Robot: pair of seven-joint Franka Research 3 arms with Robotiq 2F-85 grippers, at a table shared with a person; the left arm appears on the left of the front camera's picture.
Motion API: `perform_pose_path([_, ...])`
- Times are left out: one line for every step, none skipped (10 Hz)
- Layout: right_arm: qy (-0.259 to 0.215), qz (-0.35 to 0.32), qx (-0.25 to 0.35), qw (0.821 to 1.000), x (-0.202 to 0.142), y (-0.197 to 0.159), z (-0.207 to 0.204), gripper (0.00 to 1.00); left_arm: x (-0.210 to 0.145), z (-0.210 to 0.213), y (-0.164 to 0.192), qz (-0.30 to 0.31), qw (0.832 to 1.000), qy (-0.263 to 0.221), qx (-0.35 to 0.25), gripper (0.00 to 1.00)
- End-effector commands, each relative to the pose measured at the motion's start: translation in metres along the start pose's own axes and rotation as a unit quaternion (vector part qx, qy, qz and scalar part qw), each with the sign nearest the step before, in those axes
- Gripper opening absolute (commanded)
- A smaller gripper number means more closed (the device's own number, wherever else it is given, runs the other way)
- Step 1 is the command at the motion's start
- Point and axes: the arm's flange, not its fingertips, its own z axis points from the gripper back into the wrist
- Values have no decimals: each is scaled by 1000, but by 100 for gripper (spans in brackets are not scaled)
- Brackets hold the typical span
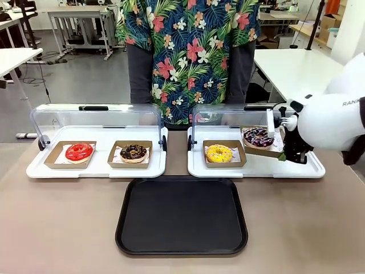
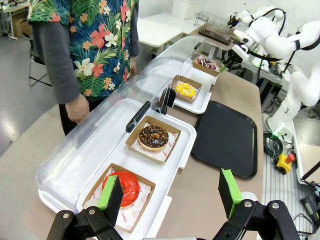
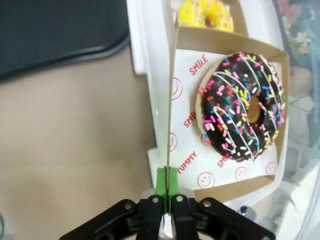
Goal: Move the fourth donut from the left to the tray.
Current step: Pick up the Paper togo box containing the Donut indicated by the person and place it on the Handle tray.
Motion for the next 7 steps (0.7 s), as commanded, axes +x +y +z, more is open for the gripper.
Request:
perform_pose_path([6, -1, 7, 1000, 17, 46, 10, 2, 2, 1, -1, 0, 1000, -2, 0, 100])
perform_pose_path([8, 8, 11, 1000, 25, 53, 7, 2, 2, 1, -1, 0, 1000, -2, 0, 100])
perform_pose_path([-1, 17, 20, 1000, 32, 60, 0, 2, 2, 1, -1, 0, 1000, -2, 0, 100])
perform_pose_path([-18, 28, 10, 999, 36, 69, -4, 2, 2, 1, -1, 0, 1000, -2, 0, 100])
perform_pose_path([-3, 15, 19, 1000, 41, 21, 6, 2, 2, 1, -1, 0, 1000, -2, 0, 100])
perform_pose_path([-3, 15, 19, 1000, 41, 21, 6, 2, 2, 1, -1, 0, 1000, -2, 0, 100])
perform_pose_path([-3, 15, 19, 1000, 41, 21, 6, 2, 2, 1, -1, 0, 1000, -2, 0, 100])
